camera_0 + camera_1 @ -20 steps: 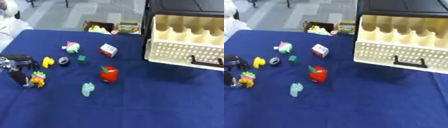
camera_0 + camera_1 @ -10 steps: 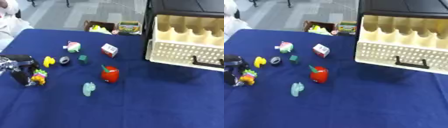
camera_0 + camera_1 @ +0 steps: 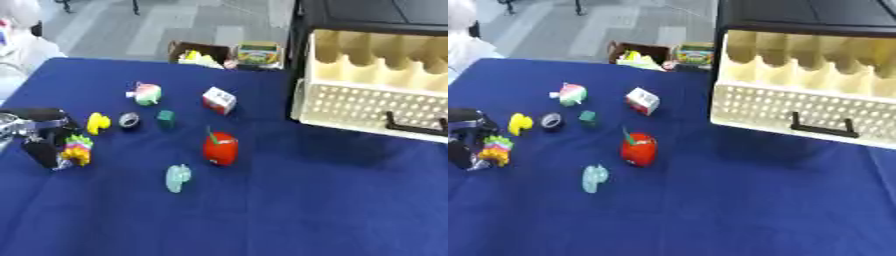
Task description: Pick up objects from table and place into drawer.
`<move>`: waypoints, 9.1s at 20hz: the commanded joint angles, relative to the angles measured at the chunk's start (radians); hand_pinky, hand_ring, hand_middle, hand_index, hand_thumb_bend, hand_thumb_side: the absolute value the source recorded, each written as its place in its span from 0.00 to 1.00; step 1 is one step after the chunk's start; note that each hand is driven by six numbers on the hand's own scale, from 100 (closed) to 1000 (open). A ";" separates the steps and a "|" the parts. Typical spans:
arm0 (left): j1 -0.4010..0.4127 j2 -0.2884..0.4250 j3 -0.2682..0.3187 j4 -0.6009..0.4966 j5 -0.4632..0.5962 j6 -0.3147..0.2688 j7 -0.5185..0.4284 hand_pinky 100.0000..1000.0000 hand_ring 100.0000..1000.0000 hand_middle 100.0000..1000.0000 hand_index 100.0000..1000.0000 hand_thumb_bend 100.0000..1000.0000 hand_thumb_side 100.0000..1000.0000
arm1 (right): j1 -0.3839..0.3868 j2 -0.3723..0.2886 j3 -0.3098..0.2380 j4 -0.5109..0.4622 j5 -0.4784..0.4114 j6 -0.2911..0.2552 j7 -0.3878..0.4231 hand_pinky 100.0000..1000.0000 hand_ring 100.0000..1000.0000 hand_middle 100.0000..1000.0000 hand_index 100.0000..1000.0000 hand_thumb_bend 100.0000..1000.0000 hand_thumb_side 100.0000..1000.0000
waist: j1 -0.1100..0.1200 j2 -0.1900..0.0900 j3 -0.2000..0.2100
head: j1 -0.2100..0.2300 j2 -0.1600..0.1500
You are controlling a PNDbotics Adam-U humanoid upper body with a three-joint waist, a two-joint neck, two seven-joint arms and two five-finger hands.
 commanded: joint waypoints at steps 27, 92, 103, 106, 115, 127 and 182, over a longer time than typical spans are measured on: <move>-0.005 0.067 0.065 -0.182 0.161 0.151 0.044 0.25 0.41 0.25 0.28 0.00 0.10 | -0.015 -0.005 -0.016 -0.011 0.013 0.013 0.012 0.44 0.39 0.34 0.69 0.28 0.85 | -0.008 -0.075 0.005 | -0.218 0.059; -0.781 -0.602 -0.053 0.004 -0.078 0.193 0.203 0.19 0.33 0.19 0.28 0.00 0.13 | -0.156 0.071 0.038 -0.011 0.031 0.027 0.063 0.44 0.39 0.34 0.68 0.27 0.84 | 0.063 -0.082 -0.071 | -0.080 -0.013; -0.781 -0.622 -0.075 0.017 -0.055 0.125 0.201 0.20 0.34 0.21 0.30 0.00 0.13 | -0.160 0.084 0.040 -0.011 0.030 0.029 0.060 0.44 0.39 0.34 0.68 0.27 0.83 | 0.068 -0.077 -0.079 | -0.083 -0.016; -0.780 -0.626 -0.073 0.020 -0.057 0.117 0.200 0.30 0.41 0.33 0.55 0.00 0.11 | -0.161 0.086 0.040 -0.011 0.029 0.029 0.059 0.44 0.39 0.34 0.68 0.27 0.83 | 0.069 -0.077 -0.081 | -0.081 -0.017; -0.765 -0.627 -0.081 0.035 -0.094 0.058 0.175 0.38 0.53 0.50 0.94 0.17 0.30 | -0.160 0.090 0.036 -0.011 0.029 0.026 0.054 0.43 0.39 0.34 0.67 0.27 0.82 | 0.071 -0.076 -0.089 | -0.080 -0.014; -0.748 -0.617 -0.067 0.047 -0.149 0.055 0.187 0.43 0.60 0.58 1.00 0.35 0.49 | -0.157 0.092 0.035 -0.011 0.027 0.027 0.052 0.43 0.39 0.34 0.67 0.27 0.82 | 0.069 -0.074 -0.091 | -0.082 -0.011; 0.106 -0.299 0.353 -0.787 0.622 0.142 0.955 0.41 0.50 0.47 0.80 0.01 0.58 | 0.045 -0.405 0.309 -0.011 -0.070 -0.107 0.617 0.44 0.55 0.58 0.81 0.11 0.88 | -0.024 -0.143 -0.029 | -0.078 0.114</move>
